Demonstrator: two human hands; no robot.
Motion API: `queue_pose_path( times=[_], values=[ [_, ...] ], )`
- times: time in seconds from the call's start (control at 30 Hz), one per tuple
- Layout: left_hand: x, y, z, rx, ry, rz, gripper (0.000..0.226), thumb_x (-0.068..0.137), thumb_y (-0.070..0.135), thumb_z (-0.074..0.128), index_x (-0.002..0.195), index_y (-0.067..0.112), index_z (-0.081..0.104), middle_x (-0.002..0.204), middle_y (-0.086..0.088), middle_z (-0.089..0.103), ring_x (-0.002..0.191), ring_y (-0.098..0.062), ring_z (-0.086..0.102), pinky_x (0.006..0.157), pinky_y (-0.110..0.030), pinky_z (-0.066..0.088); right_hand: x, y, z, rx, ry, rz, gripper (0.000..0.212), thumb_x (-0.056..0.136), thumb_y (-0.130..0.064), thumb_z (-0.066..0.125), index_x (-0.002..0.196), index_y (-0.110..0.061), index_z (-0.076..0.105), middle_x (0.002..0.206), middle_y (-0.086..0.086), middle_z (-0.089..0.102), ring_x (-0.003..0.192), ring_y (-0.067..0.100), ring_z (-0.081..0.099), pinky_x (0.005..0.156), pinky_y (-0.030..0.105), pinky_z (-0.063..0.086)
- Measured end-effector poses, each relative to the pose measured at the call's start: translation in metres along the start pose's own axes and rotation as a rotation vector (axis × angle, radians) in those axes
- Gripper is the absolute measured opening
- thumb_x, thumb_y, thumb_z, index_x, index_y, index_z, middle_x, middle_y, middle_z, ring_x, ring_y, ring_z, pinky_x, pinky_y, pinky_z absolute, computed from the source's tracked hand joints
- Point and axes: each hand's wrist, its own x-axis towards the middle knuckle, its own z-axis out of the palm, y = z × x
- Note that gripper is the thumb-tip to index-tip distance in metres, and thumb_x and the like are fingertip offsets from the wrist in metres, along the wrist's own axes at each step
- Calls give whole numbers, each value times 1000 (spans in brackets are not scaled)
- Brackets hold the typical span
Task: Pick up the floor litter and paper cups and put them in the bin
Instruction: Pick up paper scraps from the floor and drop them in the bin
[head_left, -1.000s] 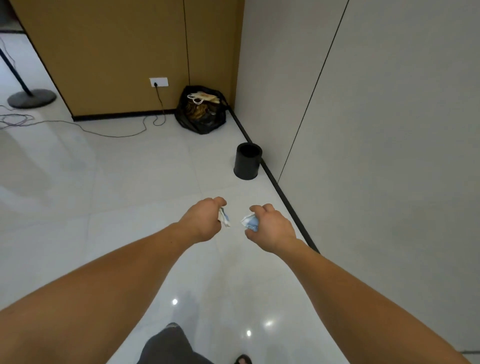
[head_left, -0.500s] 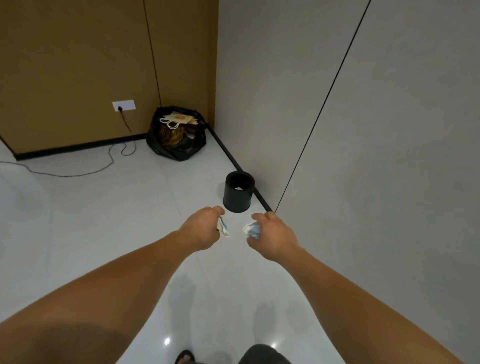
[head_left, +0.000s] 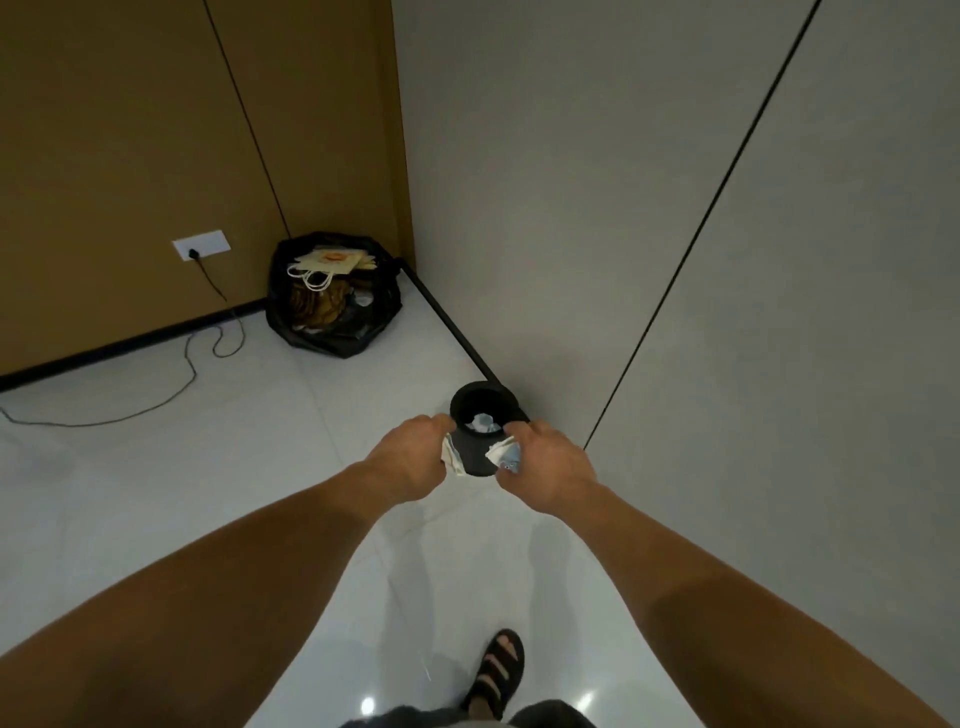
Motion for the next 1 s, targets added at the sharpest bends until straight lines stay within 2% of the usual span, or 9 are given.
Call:
queue_pose_path(
  times=[0.23,0.5,0.63,0.77,0.83,1.0],
  values=[
    [130,6,-35,-69,-38,11,61,84,10,62,141,20,40,131,-8,52,116,-26,53,96,-30,44,120,24,-37,34,-47,3,63,87,-42,61,143,-25,38,136,5,42,117,27,52,93,38,48],
    [308,-32,-28,-115,-213,33,59,84,10,60,139,17,42,133,-11,53,119,-27,52,102,-34,42,267,52,-13,77,-145,133,63,87,-43,62,142,-26,38,133,5,44,116,25,51,92,36,47],
    [403,-62,-8,-121,-329,37,61,85,10,60,143,16,38,135,-13,52,122,-30,50,102,-34,41,347,64,17,138,-244,249,60,86,-40,61,140,-25,39,132,5,46,117,26,51,96,37,47],
    [479,-86,30,-122,-434,43,60,88,14,58,144,12,35,143,-12,45,129,-29,43,104,-32,34,410,87,61,173,-305,305,59,85,-38,61,138,-24,39,129,4,48,113,21,52,92,32,49],
    [516,-96,58,-121,-489,33,63,89,16,58,146,13,32,147,-11,40,133,-28,39,105,-31,32,436,102,93,197,-311,334,58,86,-38,61,138,-25,39,129,1,48,112,19,53,89,29,49],
    [604,-118,153,-152,-555,-1,60,87,15,60,142,14,37,140,-10,47,128,-27,46,101,-31,38,504,147,193,224,-340,410,52,90,-35,59,137,-24,40,127,1,49,109,18,53,84,27,49]
  ],
)
